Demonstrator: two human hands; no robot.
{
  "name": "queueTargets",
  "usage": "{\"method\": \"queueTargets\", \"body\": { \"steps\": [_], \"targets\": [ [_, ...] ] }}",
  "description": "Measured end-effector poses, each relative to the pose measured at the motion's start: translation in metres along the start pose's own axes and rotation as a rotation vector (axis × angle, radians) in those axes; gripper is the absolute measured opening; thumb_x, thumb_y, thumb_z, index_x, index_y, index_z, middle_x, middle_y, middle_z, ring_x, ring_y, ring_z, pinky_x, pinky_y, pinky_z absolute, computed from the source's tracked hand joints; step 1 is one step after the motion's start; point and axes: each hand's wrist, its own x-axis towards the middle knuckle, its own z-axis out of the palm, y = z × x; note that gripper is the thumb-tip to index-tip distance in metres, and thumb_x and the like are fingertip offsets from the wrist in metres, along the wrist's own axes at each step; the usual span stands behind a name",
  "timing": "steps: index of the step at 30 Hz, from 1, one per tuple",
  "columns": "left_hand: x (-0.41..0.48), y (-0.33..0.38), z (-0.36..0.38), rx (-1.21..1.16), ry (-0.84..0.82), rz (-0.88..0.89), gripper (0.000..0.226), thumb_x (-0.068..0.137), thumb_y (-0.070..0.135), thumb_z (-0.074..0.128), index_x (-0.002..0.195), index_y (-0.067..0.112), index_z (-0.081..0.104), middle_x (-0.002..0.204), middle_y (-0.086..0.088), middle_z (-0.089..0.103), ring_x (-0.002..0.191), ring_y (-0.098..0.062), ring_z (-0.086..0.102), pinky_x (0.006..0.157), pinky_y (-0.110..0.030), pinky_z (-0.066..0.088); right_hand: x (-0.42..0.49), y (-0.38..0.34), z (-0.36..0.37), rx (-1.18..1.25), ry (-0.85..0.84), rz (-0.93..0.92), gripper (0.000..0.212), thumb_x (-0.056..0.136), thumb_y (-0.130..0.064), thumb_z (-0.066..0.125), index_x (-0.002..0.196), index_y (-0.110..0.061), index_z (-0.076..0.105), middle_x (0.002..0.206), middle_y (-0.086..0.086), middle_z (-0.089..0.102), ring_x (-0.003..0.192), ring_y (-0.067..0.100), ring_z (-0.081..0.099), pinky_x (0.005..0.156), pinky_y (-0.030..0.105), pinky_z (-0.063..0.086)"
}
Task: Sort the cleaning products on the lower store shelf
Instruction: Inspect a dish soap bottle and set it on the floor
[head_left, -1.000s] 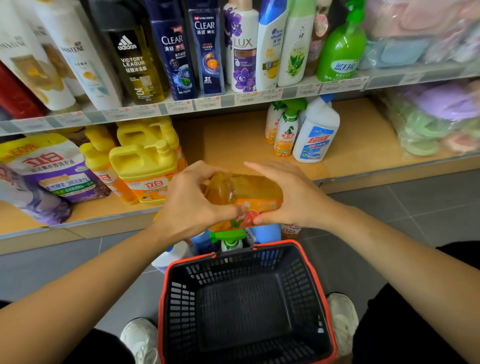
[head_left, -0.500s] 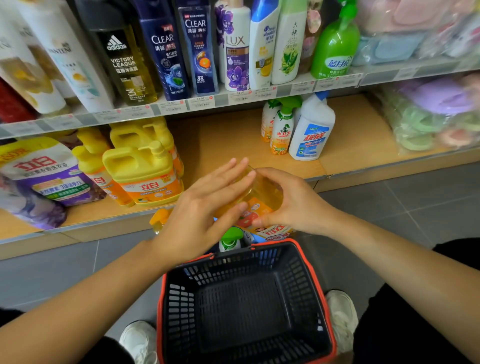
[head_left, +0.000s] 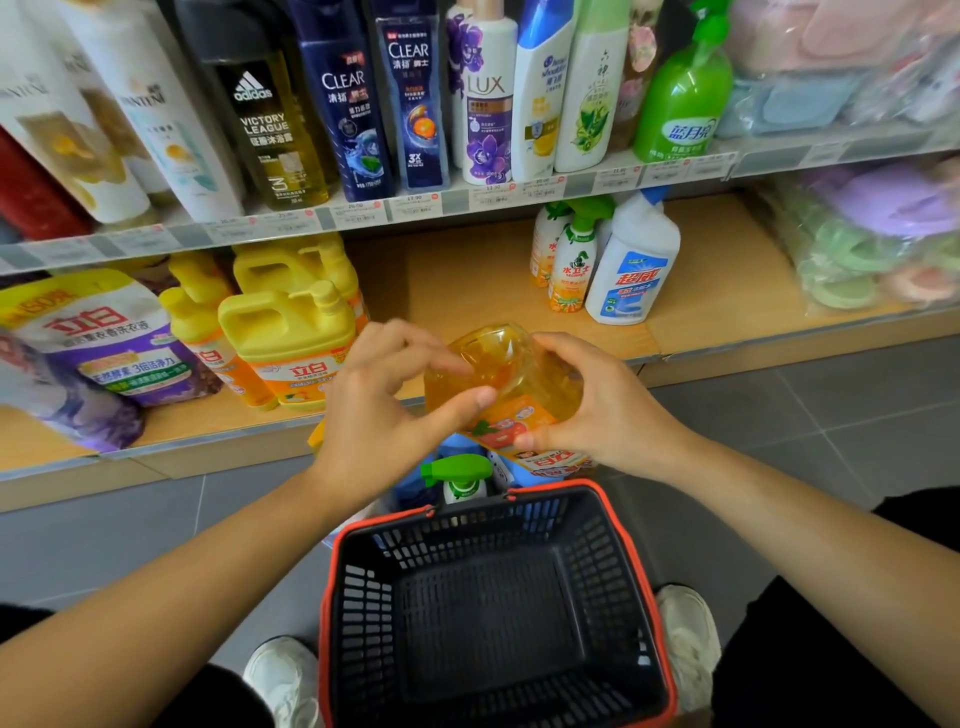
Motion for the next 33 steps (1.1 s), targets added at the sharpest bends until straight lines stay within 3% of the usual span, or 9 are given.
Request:
{"method": "queueTargets", "body": {
  "steps": [3,6,10,18,22,25,28,31,33],
  "targets": [
    [0.003,0.006,0.005,-0.345,-0.079,-0.325,0.043,0.075,0.039,0.083,0.109,0.019,0.066,0.112,-0.003,0.063,0.107,-0.013,0.062,0.081,-0.025,0.053,-0.002,-0.002,0.000,0.000,-0.009,-0.022,0.091,0.062,-0.036,0.095,0.141,-0.023,0.050,0.129,-0.013,0.058,0.119,0.001,0.055,0.100,0.025,0.048],
    [0.005,0.006,0.011,-0.496,-0.117,-0.463,0.041,0.074,0.035,0.086,0.106,0.015,0.067,0.103,-0.006,0.070,0.095,-0.016,0.065,0.082,-0.035,0.053,-0.004,-0.004,0.004,-0.040,-0.026,-0.054,0.090,0.062,-0.034,0.095,0.139,-0.027,0.050,0.128,-0.017,0.054,0.118,-0.004,0.051,0.097,0.012,0.042],
    [0.005,0.005,0.012,-0.534,-0.087,-0.502,0.028,0.077,0.027,0.077,0.101,0.013,0.071,0.095,-0.006,0.073,0.088,-0.018,0.065,0.082,-0.038,0.053,-0.006,-0.002,0.007,-0.034,-0.038,-0.045,0.092,0.062,-0.033,0.095,0.141,-0.025,0.048,0.125,-0.024,0.051,0.118,-0.008,0.048,0.094,0.003,0.037],
    [0.003,0.004,0.007,-0.664,-0.188,-0.530,0.051,0.092,-0.012,0.057,0.138,0.012,0.058,0.119,0.006,0.072,0.108,0.000,0.067,0.085,-0.015,0.052,-0.003,0.003,0.001,0.040,0.012,0.002,0.093,0.061,-0.038,0.096,0.141,-0.026,0.050,0.129,-0.016,0.059,0.118,-0.001,0.056,0.098,0.022,0.049],
    [-0.001,0.007,0.009,-0.667,-0.242,-0.440,0.052,0.092,-0.007,0.061,0.138,0.018,0.058,0.144,0.001,0.057,0.136,-0.009,0.051,0.106,-0.031,0.049,-0.005,0.006,-0.001,0.114,0.026,0.019,0.087,0.061,-0.035,0.096,0.137,-0.029,0.053,0.122,-0.018,0.063,0.114,0.000,0.060,0.093,0.021,0.053],
    [-0.001,0.008,0.010,-0.548,-0.269,-0.323,0.038,0.091,0.001,0.068,0.123,0.021,0.068,0.157,0.001,0.041,0.145,-0.007,0.038,0.107,-0.036,0.048,-0.004,0.008,-0.003,0.195,0.053,0.042,0.076,0.062,-0.031,0.096,0.128,-0.031,0.058,0.114,-0.014,0.069,0.106,0.005,0.067,0.088,0.029,0.058],
    [0.001,0.006,0.013,-0.517,-0.151,-0.303,0.025,0.086,0.010,0.074,0.109,0.021,0.072,0.148,0.001,0.051,0.136,-0.010,0.051,0.100,-0.033,0.053,-0.001,0.010,-0.006,0.236,0.080,0.068,0.073,0.063,-0.032,0.096,0.127,-0.028,0.060,0.113,-0.009,0.072,0.104,0.009,0.069,0.089,0.040,0.060],
    [0.000,-0.007,0.017,-0.576,0.002,-0.385,0.030,0.086,-0.002,0.075,0.104,0.016,0.060,0.129,0.000,0.065,0.098,-0.012,0.072,0.080,-0.027,0.059,0.003,0.012,-0.010,0.305,0.136,0.101,0.063,0.066,-0.034,0.093,0.121,-0.027,0.062,0.112,-0.009,0.073,0.105,0.010,0.069,0.091,0.044,0.059],
    [-0.002,-0.018,0.023,-0.528,-0.020,-0.469,0.036,0.085,-0.005,0.075,0.109,0.014,0.055,0.121,-0.005,0.068,0.088,-0.017,0.073,0.077,-0.030,0.059,0.007,0.014,-0.011,0.435,0.190,0.150,0.059,0.067,-0.031,0.091,0.119,-0.026,0.063,0.113,-0.007,0.074,0.107,0.013,0.069,0.094,0.050,0.057]
  ]
}}
